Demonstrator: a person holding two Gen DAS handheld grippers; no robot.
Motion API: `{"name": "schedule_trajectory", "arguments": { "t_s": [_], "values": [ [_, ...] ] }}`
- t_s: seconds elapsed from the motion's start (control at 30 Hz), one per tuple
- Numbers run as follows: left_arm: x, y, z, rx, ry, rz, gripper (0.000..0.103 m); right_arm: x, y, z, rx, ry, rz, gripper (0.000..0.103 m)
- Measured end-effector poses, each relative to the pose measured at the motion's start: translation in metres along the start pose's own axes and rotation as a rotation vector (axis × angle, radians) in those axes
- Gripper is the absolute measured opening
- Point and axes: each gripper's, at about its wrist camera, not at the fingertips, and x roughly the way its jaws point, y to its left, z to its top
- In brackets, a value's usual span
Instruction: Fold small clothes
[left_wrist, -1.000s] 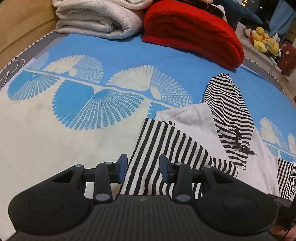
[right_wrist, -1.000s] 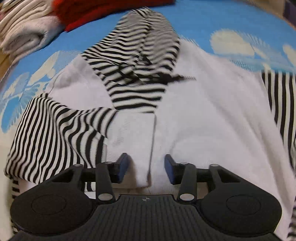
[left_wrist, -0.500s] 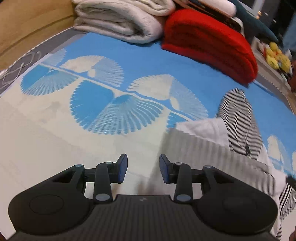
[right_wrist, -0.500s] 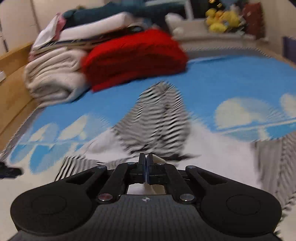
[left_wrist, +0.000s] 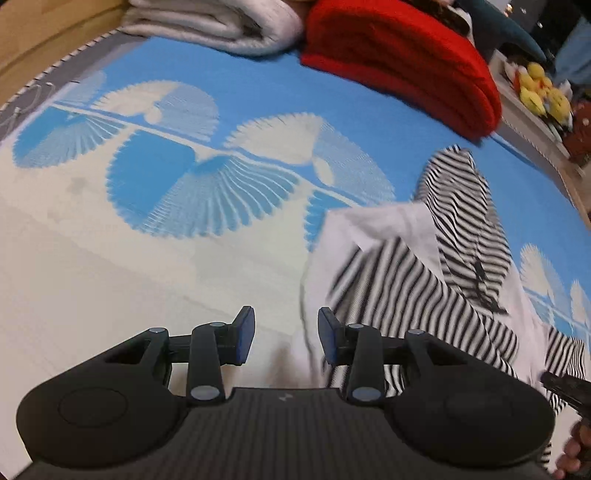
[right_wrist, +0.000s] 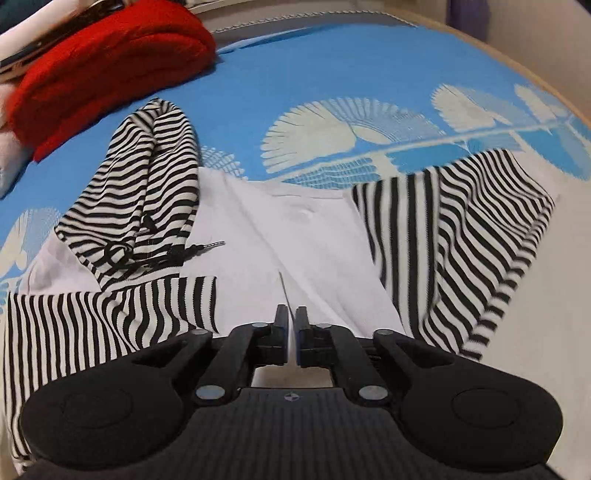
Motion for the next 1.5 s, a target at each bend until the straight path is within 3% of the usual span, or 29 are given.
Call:
{"name": "schedule_trajectory", "arguments": {
  "t_s": [0.03, 0.07, 0.2, 0.23, 0.27, 0.3, 0.43, 0.6, 0.7, 0.83, 0.9, 0.93, 1.03, 1.1, 1.17, 1.2, 1.3, 1.37, 1.43, 1.5],
  "values": [
    [0.001, -0.004, -0.001, 0.011, 0.001, 0.003, 0.042, 0.007, 0.001, 0.000, -0.005, 0.026, 0.009, 0.033],
    [0.003, -0.007, -0.002, 0.021, 0.000, 0.006, 0.042, 0.011, -0.001, -0.004, 0.000, 0.061, 0.025, 0.039],
    [0.005, -0.015, -0.003, 0.039, -0.001, 0.007, 0.042, 0.025, -0.007, -0.014, 0.034, 0.106, 0.018, 0.039],
    [0.005, -0.016, -0.003, 0.041, 0.000, 0.009, 0.042, 0.028, -0.006, -0.015, 0.036, 0.114, 0.042, 0.034],
    [0.005, -0.016, -0.003, 0.041, -0.001, 0.013, 0.042, 0.030, -0.004, -0.016, 0.032, 0.118, 0.061, 0.014],
    [0.006, -0.016, -0.003, 0.042, -0.001, 0.015, 0.042, 0.029, -0.001, -0.016, 0.022, 0.113, 0.078, 0.002],
    [0.007, -0.014, -0.001, 0.042, 0.000, 0.020, 0.042, 0.008, 0.009, -0.009, -0.008, 0.012, 0.124, 0.002],
    [0.004, -0.011, 0.001, 0.037, -0.010, 0.024, 0.042, -0.056, 0.000, 0.016, 0.099, -0.136, 0.233, 0.002],
    [0.004, -0.012, 0.001, 0.041, -0.007, 0.024, 0.042, -0.068, -0.017, 0.026, 0.124, -0.175, 0.139, 0.002],
    [0.007, -0.018, 0.000, 0.055, -0.001, 0.021, 0.042, -0.023, -0.040, 0.016, 0.196, 0.060, -0.021, 0.008],
    [0.008, -0.020, 0.001, 0.054, 0.001, 0.017, 0.042, -0.023, -0.040, 0.012, 0.181, 0.026, -0.096, 0.008],
    [0.008, -0.022, 0.001, 0.057, 0.001, 0.014, 0.042, -0.027, -0.036, 0.012, 0.160, -0.015, -0.078, 0.008],
    [0.011, -0.030, 0.000, 0.068, 0.004, 0.009, 0.042, -0.026, -0.022, 0.012, 0.097, -0.063, 0.123, 0.008],
    [0.014, -0.034, -0.002, 0.076, 0.010, 0.009, 0.042, -0.002, -0.015, 0.004, 0.059, 0.040, 0.202, 0.008],
    [0.017, -0.038, -0.003, 0.085, 0.017, 0.008, 0.042, 0.031, -0.019, -0.013, 0.055, 0.206, 0.154, 0.008],
    [0.017, -0.040, -0.003, 0.089, 0.018, 0.006, 0.042, 0.036, -0.027, -0.018, 0.088, 0.217, 0.149, 0.008],
    [0.018, -0.043, -0.003, 0.095, 0.015, 0.001, 0.042, 0.023, -0.031, -0.009, 0.097, 0.168, 0.168, 0.015],
    [0.018, -0.045, -0.003, 0.099, 0.013, 0.002, 0.042, 0.010, -0.039, 0.002, 0.077, 0.083, 0.175, 0.015],
    [0.019, -0.047, -0.004, 0.104, 0.015, 0.003, 0.042, 0.006, -0.061, 0.011, 0.126, 0.025, 0.144, 0.017],
    [0.019, -0.048, -0.005, 0.113, 0.018, 0.000, 0.042, 0.007, -0.093, 0.026, 0.219, -0.025, 0.101, 0.025]
  ]
}}
